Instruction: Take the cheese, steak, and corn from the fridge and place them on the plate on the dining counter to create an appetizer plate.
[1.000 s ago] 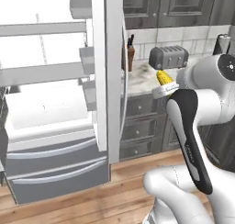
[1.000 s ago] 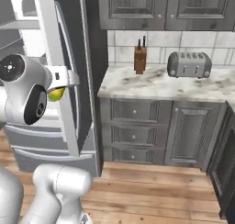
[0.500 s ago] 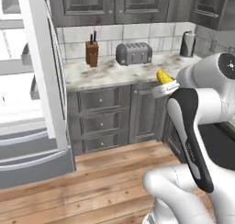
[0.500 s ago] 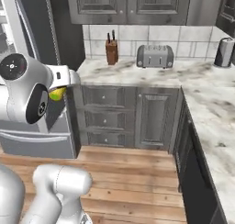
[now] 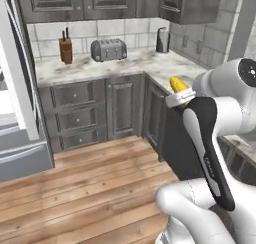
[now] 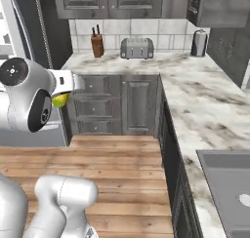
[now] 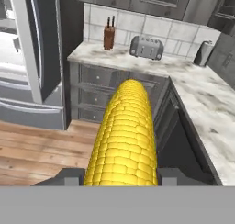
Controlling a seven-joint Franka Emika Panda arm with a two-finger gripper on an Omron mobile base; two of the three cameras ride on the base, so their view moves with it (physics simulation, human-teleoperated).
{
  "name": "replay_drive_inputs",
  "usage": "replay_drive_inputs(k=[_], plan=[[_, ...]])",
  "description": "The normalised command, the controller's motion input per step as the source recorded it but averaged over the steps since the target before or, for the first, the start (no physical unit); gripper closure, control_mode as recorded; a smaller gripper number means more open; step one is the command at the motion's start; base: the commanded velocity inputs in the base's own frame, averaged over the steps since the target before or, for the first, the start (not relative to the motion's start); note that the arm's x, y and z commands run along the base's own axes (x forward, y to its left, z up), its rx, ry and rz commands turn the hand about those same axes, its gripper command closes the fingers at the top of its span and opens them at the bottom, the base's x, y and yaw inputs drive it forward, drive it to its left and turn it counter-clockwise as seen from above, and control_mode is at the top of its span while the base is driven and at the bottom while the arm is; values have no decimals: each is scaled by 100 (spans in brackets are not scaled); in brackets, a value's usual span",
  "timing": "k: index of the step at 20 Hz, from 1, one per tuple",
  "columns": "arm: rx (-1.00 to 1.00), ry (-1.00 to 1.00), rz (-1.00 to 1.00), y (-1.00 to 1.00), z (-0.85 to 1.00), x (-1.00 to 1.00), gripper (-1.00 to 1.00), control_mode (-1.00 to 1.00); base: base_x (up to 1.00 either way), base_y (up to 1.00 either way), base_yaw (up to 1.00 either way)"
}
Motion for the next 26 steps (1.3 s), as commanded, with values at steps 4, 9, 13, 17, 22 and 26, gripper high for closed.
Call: replay_drive_inputs(k=[4, 9, 13, 17, 22, 26], plan=[[0, 0, 0, 0, 0, 0, 100, 100, -100, -31, -31], [0, 0, 0, 0, 0, 0, 100, 100, -100, -15, -35], [0, 0, 0, 0, 0, 0, 100, 100, -100, -8, -38], [0, 0, 0, 0, 0, 0, 100, 100, -100, 0, -38], [0, 0, 0, 0, 0, 0, 100, 100, -100, 0, -37], [0, 0, 0, 0, 0, 0, 100, 100, -100, -5, -36]])
